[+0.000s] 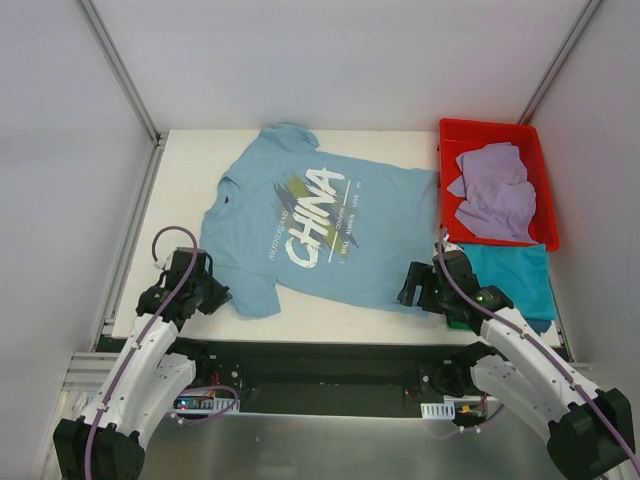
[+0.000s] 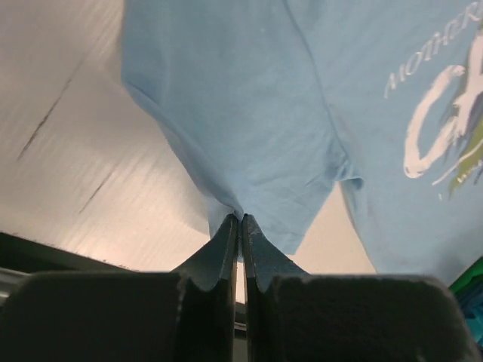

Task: Fold and stack the t-shirts
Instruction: Grap the side of the flattened tshirt closest away from the robot with both arms, then fold the flattened tshirt in 1/3 of the way

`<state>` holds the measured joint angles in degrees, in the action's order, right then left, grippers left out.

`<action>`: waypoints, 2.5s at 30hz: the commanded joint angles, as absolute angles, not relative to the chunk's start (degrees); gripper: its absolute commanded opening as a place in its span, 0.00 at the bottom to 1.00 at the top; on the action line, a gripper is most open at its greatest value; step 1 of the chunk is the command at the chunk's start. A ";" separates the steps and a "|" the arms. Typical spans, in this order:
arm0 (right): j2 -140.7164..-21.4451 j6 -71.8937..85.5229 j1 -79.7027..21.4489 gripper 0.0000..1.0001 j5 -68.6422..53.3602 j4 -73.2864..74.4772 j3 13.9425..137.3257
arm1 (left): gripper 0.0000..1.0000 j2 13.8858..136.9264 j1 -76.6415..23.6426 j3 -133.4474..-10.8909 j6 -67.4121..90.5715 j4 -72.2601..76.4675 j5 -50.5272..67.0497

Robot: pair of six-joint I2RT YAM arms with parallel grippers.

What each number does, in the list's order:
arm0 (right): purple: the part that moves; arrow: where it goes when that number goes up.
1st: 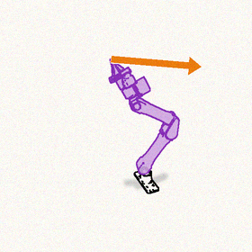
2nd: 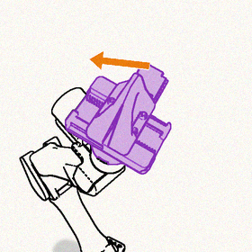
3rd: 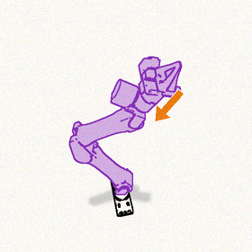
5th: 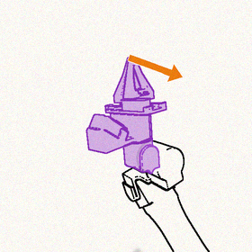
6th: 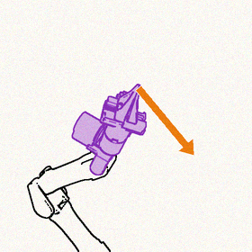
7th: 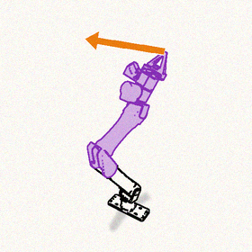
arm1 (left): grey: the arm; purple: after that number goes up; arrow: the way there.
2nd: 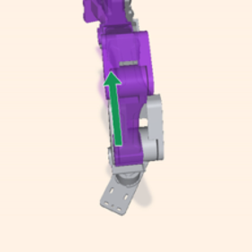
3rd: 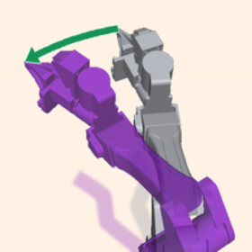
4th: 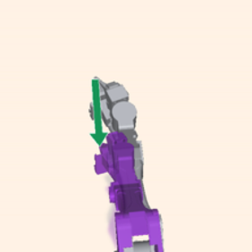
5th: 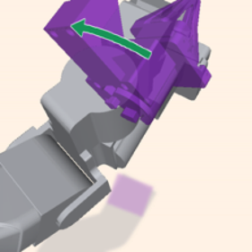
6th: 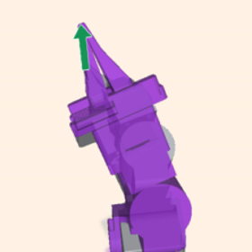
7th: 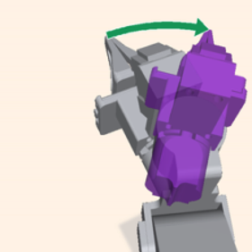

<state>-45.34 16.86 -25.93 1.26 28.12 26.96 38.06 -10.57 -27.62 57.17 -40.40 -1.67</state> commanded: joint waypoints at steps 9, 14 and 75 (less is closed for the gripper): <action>-50.27 25.66 -27.51 0.67 8.09 27.60 23.47 | 0.00 34.11 -11.07 -31.38 55.45 -35.50 4.74; -53.08 26.81 -27.77 0.49 7.47 26.37 22.50 | 0.00 25.85 -11.07 -29.09 60.63 -40.85 2.39; -50.97 21.80 -17.58 0.01 1.84 31.21 37.36 | 0.00 58.17 -10.99 -50.27 55.11 -16.79 -5.71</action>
<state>-50.33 23.05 -19.38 -1.28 33.65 35.48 54.04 -10.57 -46.74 58.11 -22.17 -5.19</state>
